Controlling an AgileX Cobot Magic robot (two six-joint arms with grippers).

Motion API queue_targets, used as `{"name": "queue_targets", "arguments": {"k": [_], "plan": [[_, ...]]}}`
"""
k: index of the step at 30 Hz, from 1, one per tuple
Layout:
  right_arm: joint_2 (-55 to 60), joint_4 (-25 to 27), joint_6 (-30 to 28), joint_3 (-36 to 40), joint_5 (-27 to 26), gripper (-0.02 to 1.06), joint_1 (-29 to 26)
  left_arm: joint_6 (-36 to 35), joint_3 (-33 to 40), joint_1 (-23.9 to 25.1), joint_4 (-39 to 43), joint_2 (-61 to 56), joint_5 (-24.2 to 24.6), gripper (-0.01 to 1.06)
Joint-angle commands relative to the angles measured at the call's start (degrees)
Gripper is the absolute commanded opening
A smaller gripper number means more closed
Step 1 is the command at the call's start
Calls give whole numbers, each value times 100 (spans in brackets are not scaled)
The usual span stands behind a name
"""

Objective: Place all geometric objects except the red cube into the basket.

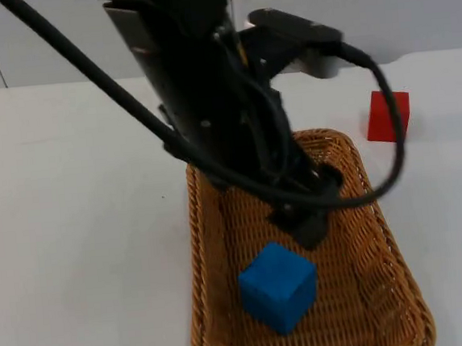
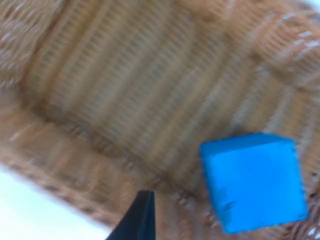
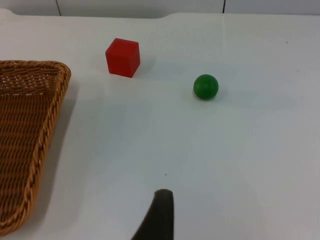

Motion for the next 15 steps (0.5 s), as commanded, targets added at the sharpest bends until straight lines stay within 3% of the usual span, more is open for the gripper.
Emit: {"name": "queue_targets", "arguments": {"k": [1,4,11,15], "plan": [[-8,18,-53,9,-44,78,-36,-3,-25,243,-121,-85,188,105],[-8,7,-51,9,-44,78,-36,-3,-25,713,-319,-225,445,105],[-8,7,-51,9,-44,78,-36,-135,465,1501,-381,-953,324,105],[-8,7,-51,9,-44,78,-36,-158,1056,2238,-381,-1648,277,105]]}}
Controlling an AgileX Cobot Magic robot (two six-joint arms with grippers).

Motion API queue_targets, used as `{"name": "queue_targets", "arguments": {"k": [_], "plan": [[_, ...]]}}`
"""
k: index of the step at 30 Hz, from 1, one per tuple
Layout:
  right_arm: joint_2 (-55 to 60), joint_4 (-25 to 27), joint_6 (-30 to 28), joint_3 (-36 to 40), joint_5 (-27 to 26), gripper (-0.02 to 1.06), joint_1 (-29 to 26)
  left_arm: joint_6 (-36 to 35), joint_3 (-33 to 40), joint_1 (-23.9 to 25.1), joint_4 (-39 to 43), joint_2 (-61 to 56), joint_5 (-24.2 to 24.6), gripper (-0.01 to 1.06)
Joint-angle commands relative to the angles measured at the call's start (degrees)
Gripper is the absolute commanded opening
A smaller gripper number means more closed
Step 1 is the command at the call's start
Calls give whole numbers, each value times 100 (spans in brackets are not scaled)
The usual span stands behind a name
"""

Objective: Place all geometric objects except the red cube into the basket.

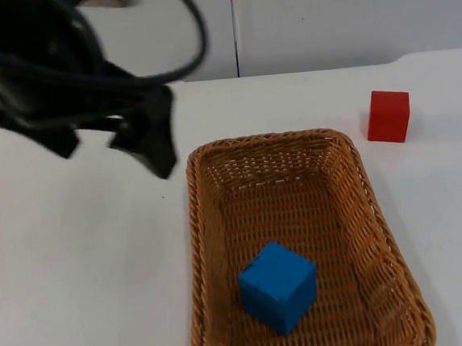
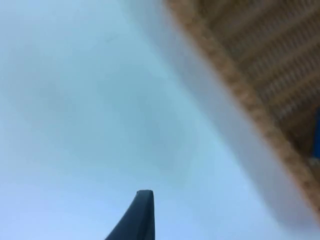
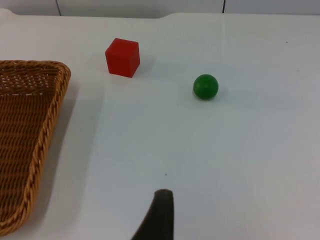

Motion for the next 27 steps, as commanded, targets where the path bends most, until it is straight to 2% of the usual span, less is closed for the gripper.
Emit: {"name": "queue_targets", "arguments": {"k": [1,5,6,10,21,27], "plan": [[-8,7,-51,9,-44,78,-36,-51,211,251,-71,-288,-50,105],[-8,-4,-51,9,-44,78,-36,-144,857,1146,-97,-1015,-186,105],[-8,-4,-51,9,-44,78,-36,-144,857,1146,-97,-1015,-186,105],[-8,-4,-51,9,-44,78,-36,-316,1249,1637,-106,-1597,-314,105],[-8,-4,-51,9,-44,78,-36,-316,1902,1733,-36,-2695,-254,105],[-8,-4,-51,9,-44,78,-36,-316,1914,1733,-25,-3131,-256,105]]}}
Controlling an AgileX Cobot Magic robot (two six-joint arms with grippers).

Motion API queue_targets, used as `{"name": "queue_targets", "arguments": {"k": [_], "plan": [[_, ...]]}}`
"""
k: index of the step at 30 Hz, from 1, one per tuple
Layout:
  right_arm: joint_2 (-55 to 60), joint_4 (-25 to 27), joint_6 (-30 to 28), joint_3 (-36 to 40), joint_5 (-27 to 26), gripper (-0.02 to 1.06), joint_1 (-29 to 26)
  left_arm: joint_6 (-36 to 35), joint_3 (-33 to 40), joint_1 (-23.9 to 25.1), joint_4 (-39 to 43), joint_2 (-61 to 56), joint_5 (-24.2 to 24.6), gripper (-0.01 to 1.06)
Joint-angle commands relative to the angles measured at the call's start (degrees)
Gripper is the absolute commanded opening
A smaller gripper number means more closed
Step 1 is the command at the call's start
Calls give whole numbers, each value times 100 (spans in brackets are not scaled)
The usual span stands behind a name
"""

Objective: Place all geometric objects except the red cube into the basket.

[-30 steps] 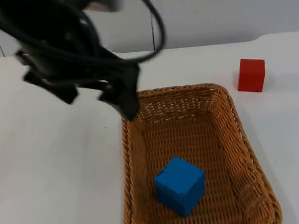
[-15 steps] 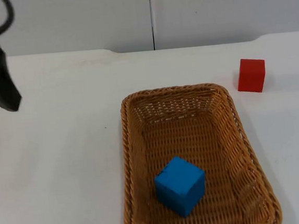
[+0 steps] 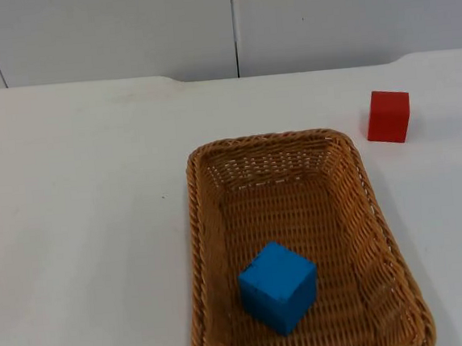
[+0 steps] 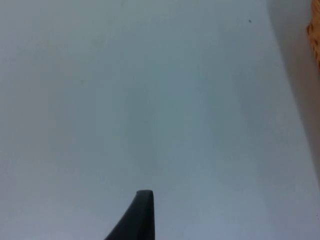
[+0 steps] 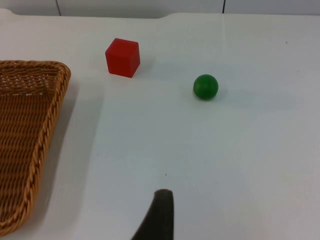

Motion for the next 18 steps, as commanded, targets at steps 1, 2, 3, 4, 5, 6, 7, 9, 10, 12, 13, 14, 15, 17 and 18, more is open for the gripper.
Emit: {"name": "queue_targets", "arguments": {"k": [1,2,3,4,5,6,7,9,10,12,13,14,15,17,18], "plan": [[-8,-4,-51,9,-44,78,-36,-42,21,28,-12,-145,-20,105],[-8,-4,-51,9,-44,78,-36,-30,21,28,-12,-186,-20,105],[-8,-4,-51,9,-44,78,-36,-10,21,28,-12,-191,-20,105],[-8,-4,-51,9,-44,78,-36,-10,21,28,-12,-205,-16,105],[-8,-4,-51,9,-44,78,-36,-10,21,28,-12,-204,-35,105],[-8,-4,-51,9,-44,78,-36,-10,21,28,-12,-204,-35,105],[-8,-5,-51,-2,-59,78,-36,-10,21,28,-12,-204,-63,105],[-8,-5,-51,-13,-85,78,-36,-10,21,28,-12,-204,-60,105],[-8,-5,-24,-47,-120,78,-36,-10,21,28,-12,-204,-60,105],[-8,-5,7,-84,-163,78,-36,-10,21,28,-12,-204,-59,105],[143,22,85,-135,-230,78,-36,-10,21,28,-12,-204,-59,105],[307,21,181,-202,-345,78,-36,-10,21,28,-24,-204,-60,105],[542,21,341,-277,-444,78,-36,-10,21,28,-24,-204,-72,105],[969,21,523,-380,-635,78,-36,-10,21,28,-24,-204,-88,105],[1242,21,580,-463,-751,78,-36,-10,21,28,-24,-204,-127,105]]}}
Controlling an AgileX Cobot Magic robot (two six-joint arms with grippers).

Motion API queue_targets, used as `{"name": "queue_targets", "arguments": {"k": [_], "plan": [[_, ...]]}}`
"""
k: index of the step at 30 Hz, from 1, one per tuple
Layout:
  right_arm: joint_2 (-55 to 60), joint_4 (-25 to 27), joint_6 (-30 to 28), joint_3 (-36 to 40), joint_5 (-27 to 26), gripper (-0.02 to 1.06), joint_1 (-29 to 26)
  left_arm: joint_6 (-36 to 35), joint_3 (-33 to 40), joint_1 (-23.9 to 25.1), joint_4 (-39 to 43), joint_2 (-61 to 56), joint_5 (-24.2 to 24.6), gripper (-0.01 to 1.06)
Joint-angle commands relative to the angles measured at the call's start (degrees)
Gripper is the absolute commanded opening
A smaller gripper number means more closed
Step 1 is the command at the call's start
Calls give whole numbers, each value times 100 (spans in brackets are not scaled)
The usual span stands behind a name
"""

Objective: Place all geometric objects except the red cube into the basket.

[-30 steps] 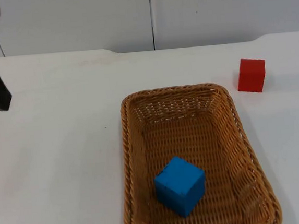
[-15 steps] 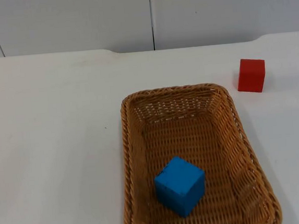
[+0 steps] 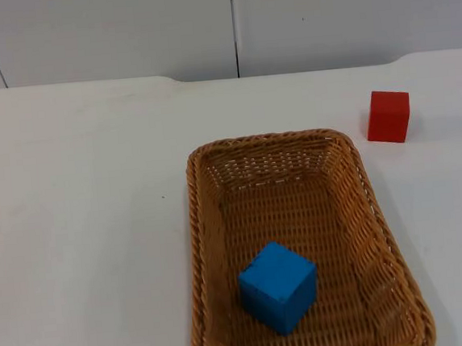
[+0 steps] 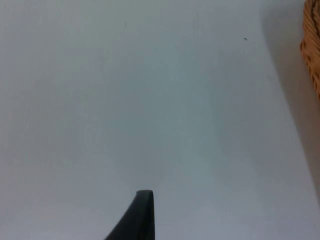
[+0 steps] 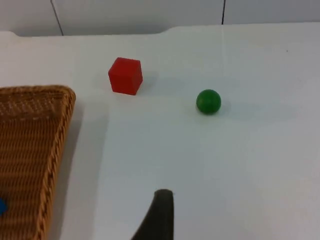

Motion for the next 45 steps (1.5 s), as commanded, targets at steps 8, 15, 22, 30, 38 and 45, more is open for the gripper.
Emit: {"name": "queue_targets", "arguments": {"k": [8,15,22,30,38,45], "plan": [[2862,46,165,-585,-594,78,-36,-10,21,28,-46,-36,-106,105],[5021,24,165,-1341,-740,78,-36,-10,21,28,-46,-36,-95,105],[6993,-495,112,-2518,-733,78,-50,-10,21,28,-23,-36,-70,105],[8724,24,-815,-3932,-591,78,-655,-10,21,28,-3,-36,-70,105],[9979,-5,-1392,-4455,-1091,78,-854,-10,21,28,-14,-36,-81,105],[10674,9,-1632,-4491,-1973,78,-854,-10,21,28,-14,-24,-103,105]]}}
